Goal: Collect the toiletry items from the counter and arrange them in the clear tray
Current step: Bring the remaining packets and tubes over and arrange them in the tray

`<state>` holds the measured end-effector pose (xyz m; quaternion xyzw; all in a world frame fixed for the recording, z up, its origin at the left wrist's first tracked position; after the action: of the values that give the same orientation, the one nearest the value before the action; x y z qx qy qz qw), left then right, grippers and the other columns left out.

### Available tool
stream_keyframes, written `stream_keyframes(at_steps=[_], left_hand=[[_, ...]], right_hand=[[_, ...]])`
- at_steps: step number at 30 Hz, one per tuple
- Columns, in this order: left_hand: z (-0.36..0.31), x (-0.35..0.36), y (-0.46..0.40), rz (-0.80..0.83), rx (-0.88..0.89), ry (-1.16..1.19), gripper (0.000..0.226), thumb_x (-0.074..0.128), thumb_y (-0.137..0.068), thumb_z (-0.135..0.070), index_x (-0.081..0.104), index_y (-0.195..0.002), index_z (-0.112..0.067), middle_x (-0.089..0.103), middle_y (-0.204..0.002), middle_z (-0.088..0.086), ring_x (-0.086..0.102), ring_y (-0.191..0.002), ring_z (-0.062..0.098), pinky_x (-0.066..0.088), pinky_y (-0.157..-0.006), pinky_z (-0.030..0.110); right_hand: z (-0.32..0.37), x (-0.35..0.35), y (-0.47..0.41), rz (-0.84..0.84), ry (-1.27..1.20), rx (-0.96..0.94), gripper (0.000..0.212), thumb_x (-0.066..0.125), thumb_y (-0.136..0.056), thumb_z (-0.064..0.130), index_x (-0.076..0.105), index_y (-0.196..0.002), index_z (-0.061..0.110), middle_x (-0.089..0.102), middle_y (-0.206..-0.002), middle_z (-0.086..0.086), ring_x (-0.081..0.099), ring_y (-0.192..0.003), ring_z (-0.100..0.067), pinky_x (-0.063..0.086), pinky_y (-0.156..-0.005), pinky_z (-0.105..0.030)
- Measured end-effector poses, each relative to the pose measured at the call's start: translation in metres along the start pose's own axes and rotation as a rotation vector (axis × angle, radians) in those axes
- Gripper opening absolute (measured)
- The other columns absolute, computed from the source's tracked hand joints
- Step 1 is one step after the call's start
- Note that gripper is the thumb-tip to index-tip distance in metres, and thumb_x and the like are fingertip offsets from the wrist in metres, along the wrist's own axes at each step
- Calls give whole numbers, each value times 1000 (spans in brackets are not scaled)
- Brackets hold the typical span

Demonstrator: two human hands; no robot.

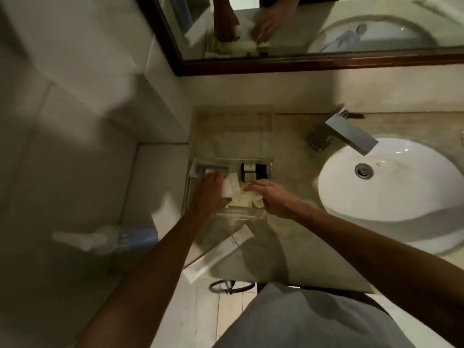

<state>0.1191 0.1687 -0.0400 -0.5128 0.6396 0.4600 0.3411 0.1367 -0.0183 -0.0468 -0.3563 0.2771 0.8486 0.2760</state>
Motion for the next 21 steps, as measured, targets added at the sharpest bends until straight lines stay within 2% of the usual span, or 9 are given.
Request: stream_keyframes(at_steps=[2, 5, 9, 13, 16, 18, 21], left_hand=[[0, -8, -15, -39, 56, -57, 74, 86, -62, -30, 53, -126, -14, 57, -124, 11, 52, -114, 31, 40, -94, 42], [1, -11, -38, -10, 134, -131, 68, 85, -63, -31, 53, -122, -15, 58, -121, 8, 52, -113, 28, 40, -94, 42], [9, -9, -56, -5, 197, -232, 76, 86, -59, -39, 53, -123, -16, 57, -122, 8, 50, -114, 28, 36, -98, 41], [18, -10, -47, -62, 221, -293, 83, 81, -60, -50, 48, -128, -17, 53, -126, 8, 47, -116, 29, 34, -103, 44], [34, -10, -33, -119, 135, -200, 84, 74, -65, -58, 46, -132, -15, 48, -131, 10, 43, -120, 30, 36, -102, 46], [42, -10, -26, -150, 97, -156, 73, 71, -71, -56, 49, -129, -17, 48, -128, 8, 44, -118, 28, 39, -97, 43], [48, -10, -23, -164, 82, -141, 56, 66, -82, -48, 50, -127, -18, 48, -126, 6, 46, -114, 26, 45, -91, 42]], right_hand=[[-6, -1, -4, 28, 34, -27, 56, 68, -86, 9, 49, -137, 23, 50, -139, -1, 48, -126, -19, 45, -102, -32], [-14, 0, -5, 44, 69, -30, 61, 70, -85, 7, 47, -139, 22, 49, -141, -2, 49, -126, -19, 42, -100, -28], [-16, 4, -13, 51, 137, -61, 69, 75, -80, 7, 46, -140, 23, 49, -144, -3, 47, -130, -21, 43, -106, -35], [-14, 0, -18, 16, 210, -80, 67, 78, -78, 15, 49, -139, 21, 50, -143, -4, 43, -133, -22, 40, -109, -38], [-16, -11, -9, -155, 174, 14, 61, 77, -79, 15, 53, -135, 16, 52, -141, -7, 45, -131, -24, 40, -109, -41], [-15, -13, -4, -260, 177, 82, 49, 74, -83, 19, 59, -129, 16, 57, -135, -7, 50, -123, -23, 44, -104, -39], [-14, -3, -4, -247, 256, 140, 35, 68, -87, 31, 64, -120, 21, 61, -128, -3, 50, -115, -20, 46, -95, -37]])
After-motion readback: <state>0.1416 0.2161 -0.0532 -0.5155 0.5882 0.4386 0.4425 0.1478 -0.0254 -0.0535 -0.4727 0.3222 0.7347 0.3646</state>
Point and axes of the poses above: each hand's wrist, its own y-axis away from the middle knuckle, its own x-axis out of the palm, z = x × y, the point moved 5 cm from there along -y, towards the middle knuckle
